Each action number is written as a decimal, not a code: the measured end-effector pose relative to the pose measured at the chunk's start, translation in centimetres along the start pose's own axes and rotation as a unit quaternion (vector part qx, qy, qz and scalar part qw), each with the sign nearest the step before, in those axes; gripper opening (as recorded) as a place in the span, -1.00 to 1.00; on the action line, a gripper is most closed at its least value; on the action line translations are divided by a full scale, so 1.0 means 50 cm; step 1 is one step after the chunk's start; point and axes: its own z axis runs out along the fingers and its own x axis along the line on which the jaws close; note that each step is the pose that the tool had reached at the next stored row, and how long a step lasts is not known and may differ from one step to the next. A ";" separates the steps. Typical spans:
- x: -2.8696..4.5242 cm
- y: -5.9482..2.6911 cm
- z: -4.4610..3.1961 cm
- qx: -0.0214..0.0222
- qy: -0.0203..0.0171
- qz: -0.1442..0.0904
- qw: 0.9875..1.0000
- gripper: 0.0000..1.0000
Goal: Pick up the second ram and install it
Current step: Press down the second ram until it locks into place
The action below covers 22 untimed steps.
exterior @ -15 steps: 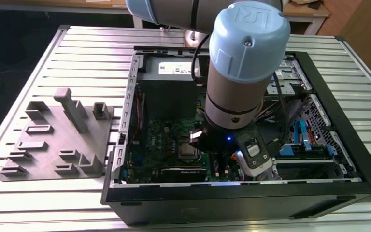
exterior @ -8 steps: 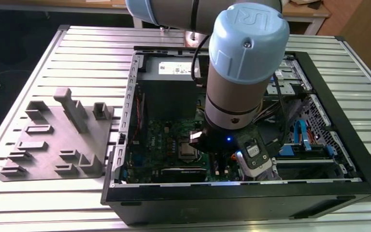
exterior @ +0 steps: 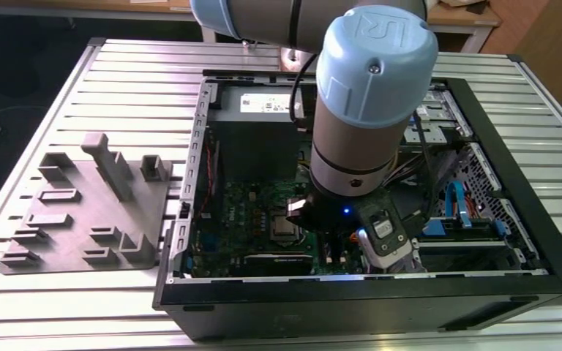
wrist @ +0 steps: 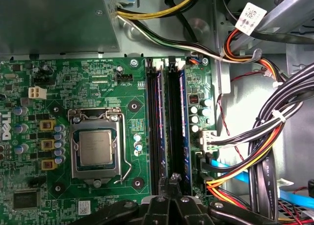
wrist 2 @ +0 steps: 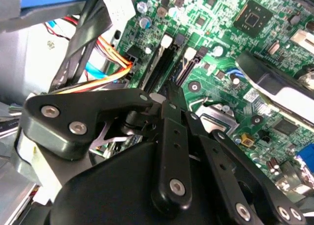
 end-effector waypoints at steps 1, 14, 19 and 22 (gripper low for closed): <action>0.000 0.000 0.000 0.000 0.000 0.000 1.000 -0.86; -0.003 0.003 -0.045 0.000 0.000 0.000 1.000 -0.86; -0.004 0.004 -0.058 0.000 -0.001 0.000 1.000 -0.86; -0.004 0.004 -0.058 -0.001 -0.001 0.000 1.000 -0.86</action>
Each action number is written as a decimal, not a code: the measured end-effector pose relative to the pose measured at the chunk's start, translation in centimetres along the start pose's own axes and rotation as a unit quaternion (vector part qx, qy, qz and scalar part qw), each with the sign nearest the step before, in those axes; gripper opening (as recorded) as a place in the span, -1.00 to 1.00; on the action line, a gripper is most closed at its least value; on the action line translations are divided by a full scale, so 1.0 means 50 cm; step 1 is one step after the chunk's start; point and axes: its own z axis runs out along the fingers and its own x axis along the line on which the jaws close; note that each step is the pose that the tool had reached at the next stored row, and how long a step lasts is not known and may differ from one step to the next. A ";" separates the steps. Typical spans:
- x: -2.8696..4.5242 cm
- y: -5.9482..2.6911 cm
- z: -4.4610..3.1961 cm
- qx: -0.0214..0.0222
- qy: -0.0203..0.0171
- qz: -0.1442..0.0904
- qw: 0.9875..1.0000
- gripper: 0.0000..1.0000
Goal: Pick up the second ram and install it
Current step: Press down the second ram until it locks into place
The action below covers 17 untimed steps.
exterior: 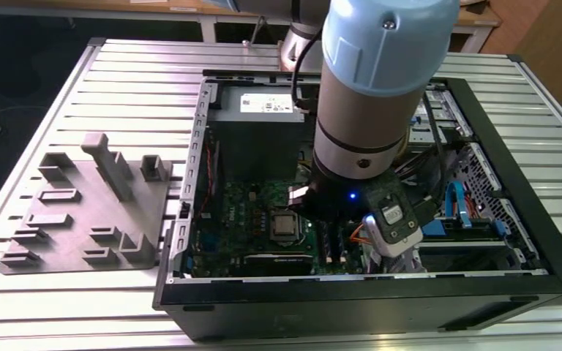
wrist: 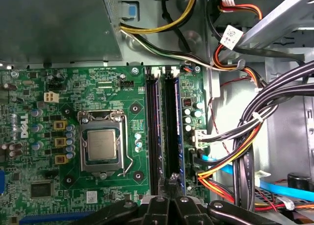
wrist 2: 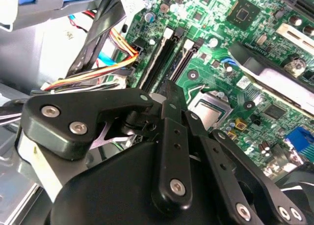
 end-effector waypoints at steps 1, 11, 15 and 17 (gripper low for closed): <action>0.000 0.000 0.000 0.000 0.000 0.000 1.000 -0.86; 0.003 0.031 0.003 -0.001 0.000 0.000 1.000 -0.86; 0.005 0.050 0.005 -0.001 0.000 0.000 1.000 -0.86; 0.006 0.058 0.006 -0.001 0.000 0.000 1.000 -0.86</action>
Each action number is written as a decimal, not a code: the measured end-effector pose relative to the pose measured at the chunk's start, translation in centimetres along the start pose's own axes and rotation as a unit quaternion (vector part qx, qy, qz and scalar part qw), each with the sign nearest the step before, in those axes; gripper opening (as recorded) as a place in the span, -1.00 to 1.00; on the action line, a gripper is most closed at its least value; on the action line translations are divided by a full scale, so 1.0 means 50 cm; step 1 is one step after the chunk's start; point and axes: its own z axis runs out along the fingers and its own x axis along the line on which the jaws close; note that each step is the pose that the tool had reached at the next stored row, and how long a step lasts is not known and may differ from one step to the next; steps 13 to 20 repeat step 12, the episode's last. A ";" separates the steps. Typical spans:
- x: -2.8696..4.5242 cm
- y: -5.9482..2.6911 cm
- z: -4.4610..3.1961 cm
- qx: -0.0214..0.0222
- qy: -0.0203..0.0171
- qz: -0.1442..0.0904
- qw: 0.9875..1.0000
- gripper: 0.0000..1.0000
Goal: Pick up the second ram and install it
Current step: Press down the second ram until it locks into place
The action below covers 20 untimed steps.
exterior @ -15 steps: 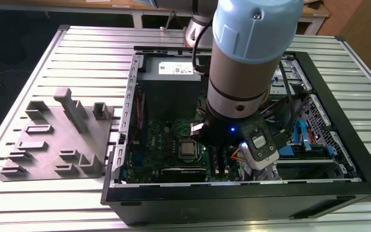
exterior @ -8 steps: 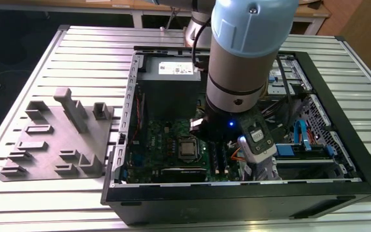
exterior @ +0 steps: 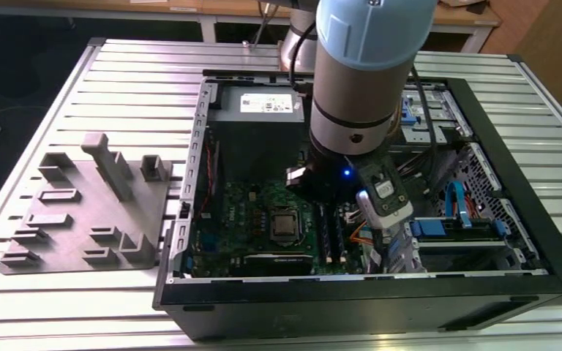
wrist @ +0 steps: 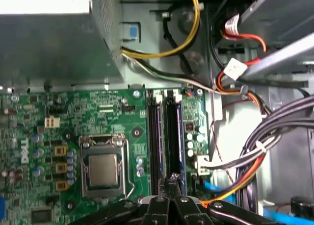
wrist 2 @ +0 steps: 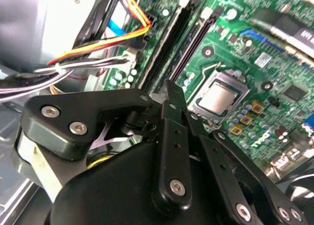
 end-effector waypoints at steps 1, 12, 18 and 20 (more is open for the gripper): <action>0.001 0.002 0.000 0.000 0.000 0.000 1.000 -0.86; 0.000 0.003 -0.006 0.000 0.000 0.000 1.000 -0.86; 0.000 0.003 -0.006 0.000 0.000 0.000 1.000 -0.86; 0.000 0.003 -0.006 0.000 0.000 0.000 1.000 -0.86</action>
